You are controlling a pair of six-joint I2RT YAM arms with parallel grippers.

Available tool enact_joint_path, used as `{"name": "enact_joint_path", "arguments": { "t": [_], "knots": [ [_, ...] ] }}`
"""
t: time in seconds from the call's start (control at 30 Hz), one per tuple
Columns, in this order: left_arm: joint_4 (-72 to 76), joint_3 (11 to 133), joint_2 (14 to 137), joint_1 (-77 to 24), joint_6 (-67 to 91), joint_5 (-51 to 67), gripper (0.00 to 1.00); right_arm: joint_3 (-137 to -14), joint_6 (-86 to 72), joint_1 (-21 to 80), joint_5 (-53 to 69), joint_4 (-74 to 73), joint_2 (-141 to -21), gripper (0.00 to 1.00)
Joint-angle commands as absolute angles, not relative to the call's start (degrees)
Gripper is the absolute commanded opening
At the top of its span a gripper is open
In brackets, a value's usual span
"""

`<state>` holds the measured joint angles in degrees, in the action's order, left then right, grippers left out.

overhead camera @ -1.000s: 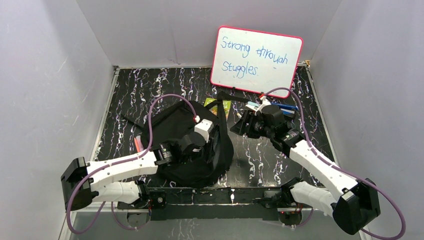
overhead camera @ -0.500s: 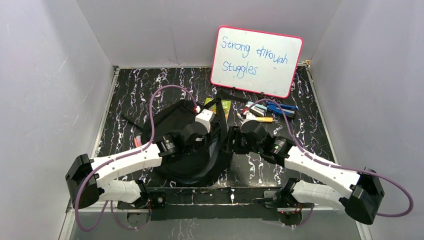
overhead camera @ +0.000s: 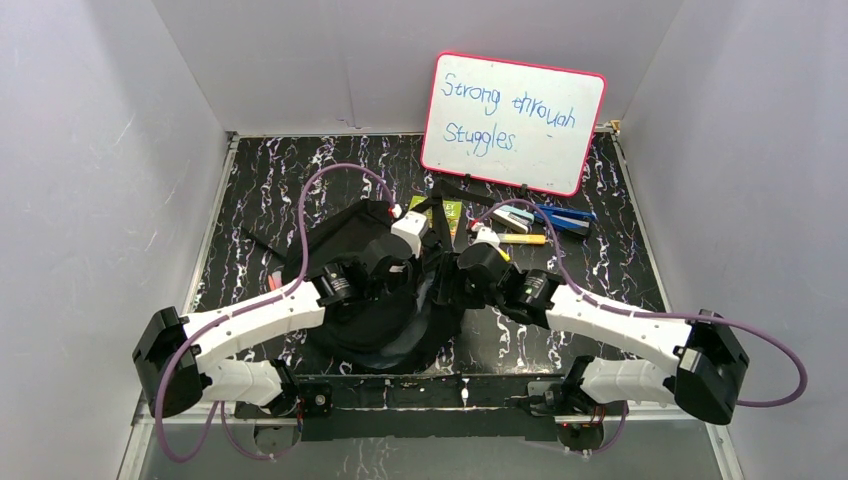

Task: Pack the student bag
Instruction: Unzip the student bag at the center of the board.

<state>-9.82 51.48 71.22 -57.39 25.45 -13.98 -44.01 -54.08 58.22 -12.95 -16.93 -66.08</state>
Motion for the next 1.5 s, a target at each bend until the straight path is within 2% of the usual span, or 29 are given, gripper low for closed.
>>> {"name": "enact_joint_path", "arguments": {
  "t": [0.0, 0.13, 0.2, 0.43, 0.53, 0.73, 0.87, 1.17, 1.47],
  "knots": [
    [-7.7, 52.3, 70.4, -55.8, 24.3, -14.5, 0.00, -47.8, -54.7, 59.4, -13.2, -12.5, -67.1, 0.67],
    [-7.4, 52.2, 70.2, -54.2, 24.1, -13.6, 0.00, -47.5, -54.5, 60.2, -13.3, -12.9, -68.3, 0.67],
    [-7.3, 52.3, 70.2, -53.4, 23.9, -13.2, 0.00, -47.1, -54.5, 60.3, -13.5, -13.5, -69.3, 0.62],
    [-8.4, 54.8, 69.8, -49.8, 22.6, -13.8, 0.00, -45.8, -52.7, 60.3, -18.2, -14.0, -68.8, 0.14],
    [-9.2, 56.6, 69.7, -48.6, 21.4, -14.1, 0.00, -47.9, -49.9, 60.3, -20.7, -13.9, -67.8, 0.00],
    [-10.8, 62.4, 69.8, -43.4, 17.7, -14.4, 0.00, -55.6, -39.2, 60.3, -25.8, -9.7, -67.8, 0.00],
    [-11.9, 70.7, 72.5, -38.5, 14.7, -13.5, 0.00, -63.8, -32.5, 58.3, -26.3, -7.6, -71.0, 0.00],
    [-15.9, 90.0, 82.9, -28.6, 6.4, -11.8, 0.00, -80.4, -24.8, 48.6, -13.3, -5.4, -79.8, 0.00],
    [-17.9, 95.9, 86.5, -19.8, 3.2, -10.1, 0.00, -84.8, -24.3, 39.5, 3.2, -2.7, -90.1, 0.00]
  ]
}}
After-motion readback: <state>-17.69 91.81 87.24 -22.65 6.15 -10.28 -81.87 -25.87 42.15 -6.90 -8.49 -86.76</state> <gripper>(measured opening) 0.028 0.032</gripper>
